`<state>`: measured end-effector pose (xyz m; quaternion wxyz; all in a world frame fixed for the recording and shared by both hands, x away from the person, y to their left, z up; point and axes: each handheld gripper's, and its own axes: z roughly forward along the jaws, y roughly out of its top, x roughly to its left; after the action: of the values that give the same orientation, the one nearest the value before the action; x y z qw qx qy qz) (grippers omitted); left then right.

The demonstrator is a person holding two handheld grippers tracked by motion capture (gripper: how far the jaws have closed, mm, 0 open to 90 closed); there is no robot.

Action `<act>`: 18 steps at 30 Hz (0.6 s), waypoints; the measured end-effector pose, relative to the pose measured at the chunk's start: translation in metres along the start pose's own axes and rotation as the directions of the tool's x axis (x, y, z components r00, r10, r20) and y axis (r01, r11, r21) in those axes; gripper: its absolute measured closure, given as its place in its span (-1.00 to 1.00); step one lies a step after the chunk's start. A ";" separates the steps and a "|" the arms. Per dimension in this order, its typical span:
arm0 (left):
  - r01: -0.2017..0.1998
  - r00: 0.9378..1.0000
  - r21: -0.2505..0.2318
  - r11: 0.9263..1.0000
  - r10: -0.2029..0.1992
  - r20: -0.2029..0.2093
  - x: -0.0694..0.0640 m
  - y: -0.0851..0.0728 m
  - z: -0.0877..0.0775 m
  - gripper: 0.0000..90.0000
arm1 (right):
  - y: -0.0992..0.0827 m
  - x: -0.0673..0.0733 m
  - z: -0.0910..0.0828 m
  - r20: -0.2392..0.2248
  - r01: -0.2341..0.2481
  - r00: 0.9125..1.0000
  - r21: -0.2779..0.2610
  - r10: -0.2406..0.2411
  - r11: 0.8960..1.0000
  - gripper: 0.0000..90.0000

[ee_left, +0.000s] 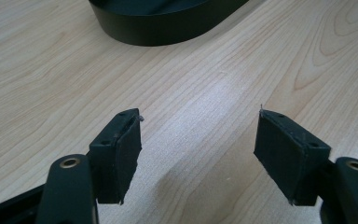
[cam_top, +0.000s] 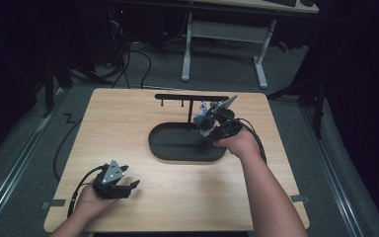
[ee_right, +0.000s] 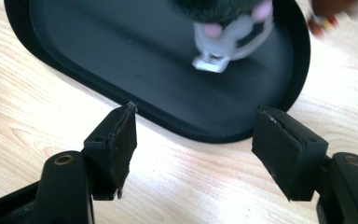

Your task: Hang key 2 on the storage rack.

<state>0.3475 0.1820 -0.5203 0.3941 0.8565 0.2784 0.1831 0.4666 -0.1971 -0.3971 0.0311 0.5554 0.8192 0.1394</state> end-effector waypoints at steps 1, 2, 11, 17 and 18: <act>-0.001 1.000 0.003 1.000 0.001 0.001 0.000 0.000 0.000 -0.29 | -0.003 0.000 0.000 0.000 -0.003 1.000 -0.002 0.003 1.000 -0.30; -0.002 1.000 0.005 1.000 0.002 0.002 0.000 0.000 0.001 -0.29 | -0.006 -0.001 0.001 0.007 0.002 1.000 -0.009 -0.002 1.000 -0.29; -0.010 1.000 0.010 1.000 0.010 0.003 -0.003 0.001 0.003 -0.29 | -0.044 0.002 0.008 0.072 0.093 0.994 -0.125 -0.085 0.988 -0.28; -0.009 1.000 0.014 1.000 0.009 0.004 -0.004 0.001 0.003 -0.30 | -0.072 0.007 0.023 0.055 0.106 0.994 -0.208 -0.096 0.972 -0.29; -0.008 1.000 0.013 1.000 0.008 0.004 -0.004 0.001 0.003 -0.30 | -0.076 0.007 0.025 0.048 0.103 0.994 -0.222 -0.094 0.970 -0.29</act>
<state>0.3465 0.1775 -0.5216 0.3882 0.8606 0.2753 0.1811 0.4005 -0.2120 -0.4404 0.1157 0.5095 0.8241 0.2188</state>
